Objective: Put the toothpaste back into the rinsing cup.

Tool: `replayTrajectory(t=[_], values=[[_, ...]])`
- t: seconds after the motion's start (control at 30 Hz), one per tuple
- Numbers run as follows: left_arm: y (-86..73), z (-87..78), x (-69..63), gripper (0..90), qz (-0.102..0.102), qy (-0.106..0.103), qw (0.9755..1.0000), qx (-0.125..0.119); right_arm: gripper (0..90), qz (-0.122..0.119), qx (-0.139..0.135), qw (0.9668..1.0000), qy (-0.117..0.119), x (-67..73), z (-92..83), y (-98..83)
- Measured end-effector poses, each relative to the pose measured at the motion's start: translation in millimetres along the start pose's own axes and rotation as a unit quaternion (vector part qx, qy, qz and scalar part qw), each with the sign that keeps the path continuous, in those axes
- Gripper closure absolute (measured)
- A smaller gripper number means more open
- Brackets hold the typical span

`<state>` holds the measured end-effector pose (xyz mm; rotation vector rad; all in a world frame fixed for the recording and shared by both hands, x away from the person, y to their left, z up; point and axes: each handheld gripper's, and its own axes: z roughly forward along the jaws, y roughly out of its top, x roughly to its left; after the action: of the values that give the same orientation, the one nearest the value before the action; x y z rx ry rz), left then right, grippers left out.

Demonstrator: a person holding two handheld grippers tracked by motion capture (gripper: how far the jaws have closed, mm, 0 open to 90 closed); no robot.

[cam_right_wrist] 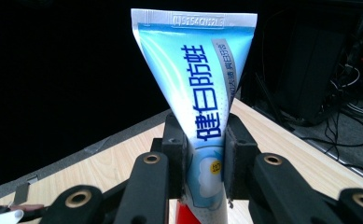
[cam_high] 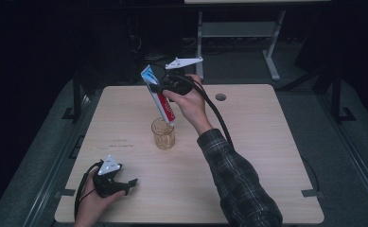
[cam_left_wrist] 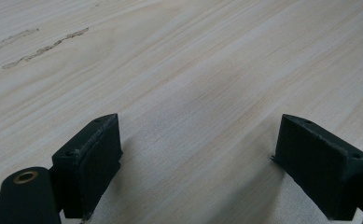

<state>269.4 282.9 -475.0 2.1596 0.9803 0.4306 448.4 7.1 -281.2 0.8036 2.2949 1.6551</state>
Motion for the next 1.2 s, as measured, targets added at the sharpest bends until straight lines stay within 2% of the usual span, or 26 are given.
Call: replayTrajectory(t=[0.67, 1.2], values=[[0.1, 0.0, -0.1, 13.1, 0.003, -0.004, 1.0, 0.001, 73.2, 0.003, -0.003, 1.0, 0.007, -0.4, 16.1, -5.2], [0.2, 0.1, -0.4, 13.1, 0.003, -0.004, 1.0, 0.001, 72.9, 0.013, 0.002, 0.9998, 0.012, -7.1, 19.4, -23.1]])
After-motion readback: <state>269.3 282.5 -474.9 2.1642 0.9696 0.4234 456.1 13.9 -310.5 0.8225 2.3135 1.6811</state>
